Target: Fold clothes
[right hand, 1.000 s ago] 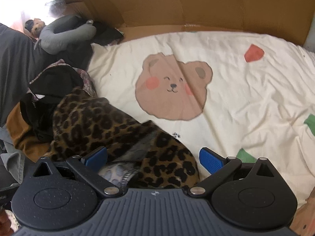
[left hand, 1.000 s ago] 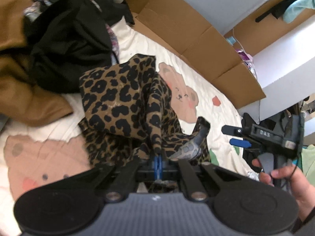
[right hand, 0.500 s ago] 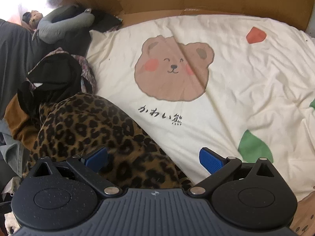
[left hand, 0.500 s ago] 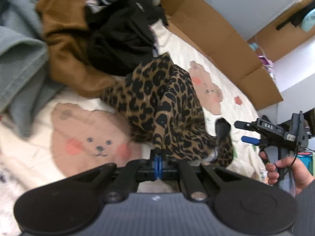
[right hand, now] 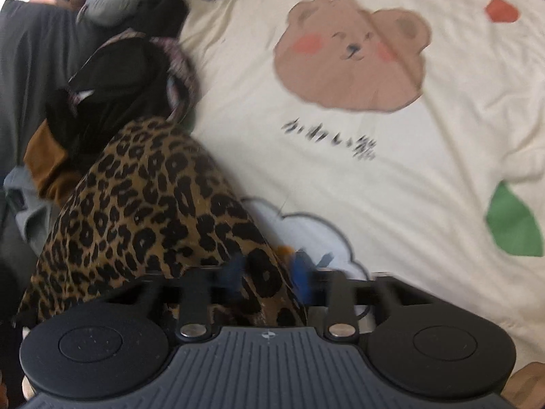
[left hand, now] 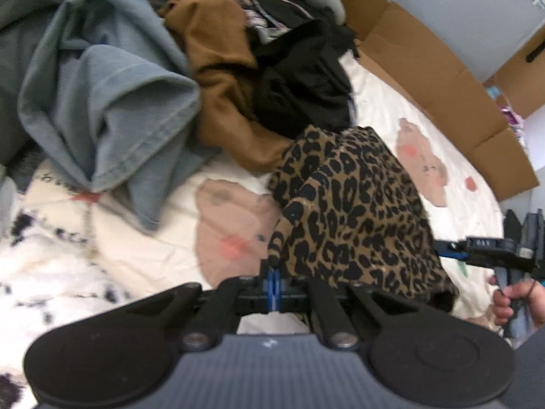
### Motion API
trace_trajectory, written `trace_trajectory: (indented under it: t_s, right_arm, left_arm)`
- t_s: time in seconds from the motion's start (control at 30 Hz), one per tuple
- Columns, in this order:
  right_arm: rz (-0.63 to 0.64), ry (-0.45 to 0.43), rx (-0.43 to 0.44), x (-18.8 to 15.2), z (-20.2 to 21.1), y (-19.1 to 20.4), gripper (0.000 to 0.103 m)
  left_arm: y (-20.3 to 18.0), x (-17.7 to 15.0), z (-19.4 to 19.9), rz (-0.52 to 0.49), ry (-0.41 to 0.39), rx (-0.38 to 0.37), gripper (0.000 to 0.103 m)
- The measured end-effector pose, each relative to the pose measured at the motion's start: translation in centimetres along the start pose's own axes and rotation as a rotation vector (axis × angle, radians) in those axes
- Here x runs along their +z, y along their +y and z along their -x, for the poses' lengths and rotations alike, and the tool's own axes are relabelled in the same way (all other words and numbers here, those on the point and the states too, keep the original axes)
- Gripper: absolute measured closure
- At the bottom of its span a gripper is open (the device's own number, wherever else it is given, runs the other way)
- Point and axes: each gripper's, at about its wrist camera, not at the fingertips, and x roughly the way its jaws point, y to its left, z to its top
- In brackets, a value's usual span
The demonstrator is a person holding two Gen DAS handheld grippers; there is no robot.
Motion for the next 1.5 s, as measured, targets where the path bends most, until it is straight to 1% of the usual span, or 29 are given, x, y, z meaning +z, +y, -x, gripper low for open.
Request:
trace_trajectory:
  t_s: [0.1, 0.2, 0.27, 0.3, 0.33, 0.37, 0.43, 0.5, 0.6, 0.67, 0.73, 0.87, 0.97, 1.07, 1.1, 1.17, 1.2, 1.23, 1.43, 1.5]
  right_arm:
    - [0.021, 0.016, -0.006, -0.4, -0.3, 0.2, 0.085]
    - [0.000, 0.006, -0.026, -0.3, -0.1, -0.3, 0.082]
    - [-0.020, -0.008, -0.037, -0.1, 0.3, -0.9, 0.076]
    - [-0.031, -0.018, -0.038, 0.0, 0.4, -1.2, 0.070]
    - [-0.033, -0.029, -0.035, 0.2, 0.4, -1.4, 0.059]
    - [-0.036, -0.041, -0.033, 0.3, 0.5, -1.6, 0.056]
    - [-0.039, -0.064, -0.022, 0.6, 0.4, -1.8, 0.040]
    - [-0.050, -0.085, 0.000, 0.9, 0.2, -1.9, 0.031]
    - [-0.057, -0.104, 0.043, 1.3, -0.3, -1.9, 0.026]
    - [-0.043, -0.109, 0.089, 1.6, -0.8, -1.2, 0.021]
    - [-0.022, -0.104, 0.136, 1.9, -1.3, -0.3, 0.017]
    - [0.062, -0.052, 0.228, 2.3, -2.7, 2.8, 0.016]
    - [0.095, -0.015, 0.249, 2.1, -3.8, 4.6, 0.016]
    - [0.100, 0.023, 0.252, 1.9, -4.9, 5.6, 0.016]
    - [0.100, 0.036, 0.249, 1.8, -5.2, 5.8, 0.017]
    - [0.107, 0.068, 0.262, 1.4, -6.0, 5.9, 0.039]
    - [0.111, 0.081, 0.268, 1.2, -6.2, 5.8, 0.084]
    - [0.110, 0.078, 0.256, 1.2, -5.9, 5.6, 0.103]
    - [0.108, 0.059, 0.186, 1.0, -4.3, 3.9, 0.103]
    - [0.102, 0.052, 0.164, 1.5, -3.2, 3.0, 0.103]
  left_arm:
    - [1.1, 0.3, 0.4, 0.009, -0.013, 0.041, 0.102]
    - [2.5, 0.7, 1.1, 0.024, -0.030, 0.091, 0.102]
    - [3.5, 0.9, 1.6, 0.037, -0.039, 0.127, 0.102]
    - [4.0, 0.9, 1.9, 0.047, -0.045, 0.146, 0.102]
    - [4.6, 1.0, 2.3, 0.057, -0.053, 0.163, 0.102]
    - [5.1, 1.0, 2.7, 0.067, -0.060, 0.177, 0.102]
    - [5.9, 1.1, 3.3, 0.084, -0.070, 0.198, 0.102]
    - [6.4, 1.1, 3.7, 0.086, -0.076, 0.213, 0.102]
    - [7.0, 0.8, 4.2, 0.085, -0.075, 0.233, 0.102]
    - [7.3, 0.5, 4.4, 0.095, -0.072, 0.248, 0.102]
    - [7.7, 0.1, 4.5, 0.112, -0.069, 0.241, 0.102]
    - [7.9, -0.5, 4.6, 0.134, -0.065, 0.207, 0.102]
    - [7.3, -0.7, 4.5, 0.132, -0.064, 0.164, 0.102]
    - [6.4, -0.7, 4.4, 0.130, -0.067, 0.077, 0.101]
    - [6.0, -0.7, 4.4, 0.123, -0.069, 0.053, 0.101]
    - [5.3, -0.7, 4.5, 0.108, -0.078, 0.019, 0.101]
    - [5.0, -0.6, 4.5, 0.105, -0.083, 0.006, 0.101]
    - [4.8, -0.5, 4.5, 0.106, -0.089, -0.003, 0.101]
    - [4.0, 0.0, 4.5, 0.108, -0.120, -0.061, 0.101]
    - [3.5, 0.2, 4.4, 0.104, -0.127, -0.081, 0.101]
